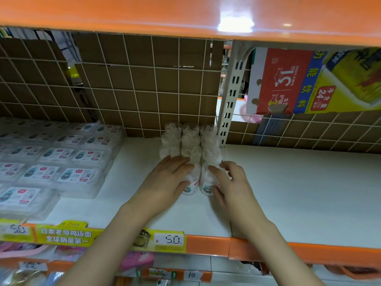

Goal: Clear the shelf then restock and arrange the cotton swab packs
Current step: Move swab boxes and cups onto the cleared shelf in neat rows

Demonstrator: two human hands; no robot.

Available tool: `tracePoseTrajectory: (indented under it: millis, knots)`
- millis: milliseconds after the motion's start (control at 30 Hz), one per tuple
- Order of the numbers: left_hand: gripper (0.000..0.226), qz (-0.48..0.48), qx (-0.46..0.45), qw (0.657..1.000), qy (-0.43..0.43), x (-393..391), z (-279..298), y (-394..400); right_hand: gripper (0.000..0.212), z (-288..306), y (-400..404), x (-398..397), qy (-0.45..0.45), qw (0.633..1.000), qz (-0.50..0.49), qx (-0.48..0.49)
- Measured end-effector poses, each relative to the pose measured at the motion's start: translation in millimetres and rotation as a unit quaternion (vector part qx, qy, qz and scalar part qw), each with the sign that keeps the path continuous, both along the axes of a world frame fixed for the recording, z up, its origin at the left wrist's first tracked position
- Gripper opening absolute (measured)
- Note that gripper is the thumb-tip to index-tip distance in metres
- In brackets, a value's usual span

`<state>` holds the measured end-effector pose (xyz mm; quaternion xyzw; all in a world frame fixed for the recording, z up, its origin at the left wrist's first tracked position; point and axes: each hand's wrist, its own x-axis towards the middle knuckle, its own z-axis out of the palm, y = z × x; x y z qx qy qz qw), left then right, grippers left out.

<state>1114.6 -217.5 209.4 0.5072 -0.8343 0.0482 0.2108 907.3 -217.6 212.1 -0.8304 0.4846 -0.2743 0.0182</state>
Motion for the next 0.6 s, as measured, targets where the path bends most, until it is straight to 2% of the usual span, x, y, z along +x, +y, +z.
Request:
tracePoseTrajectory:
  millis: [133,233,333,400,500,600]
  knots:
    - [0.067,0.021,-0.019,0.999,0.027,7.1,3.5,5.0,0.069,6.9,-1.3,-9.6,-0.027,0.999,0.014,0.042]
    - [0.099,0.073,-0.01,0.994,0.081,24.6,4.5,11.8,0.094,7.8,-5.6,-21.1,0.026,0.996,0.002,0.083]
    - [0.132,0.159,0.101,0.978,0.09,42.7,5.0,17.8,0.108,3.7,-13.6,-28.2,0.132,0.977,-0.032,0.165]
    - [0.146,0.191,0.181,0.963,0.061,50.7,-1.9,16.3,0.114,1.7,-22.6,-26.7,0.155,0.967,-0.031,0.202]
    - [0.151,0.176,0.235,0.955,0.031,58.1,-15.0,5.9,0.125,1.0,-37.2,-23.0,0.164,0.958,-0.017,0.237]
    - [0.136,0.119,0.251,0.96,0.043,62.0,-22.9,-7.4,0.132,4.6,-52.6,-23.6,0.201,0.943,-0.002,0.266]
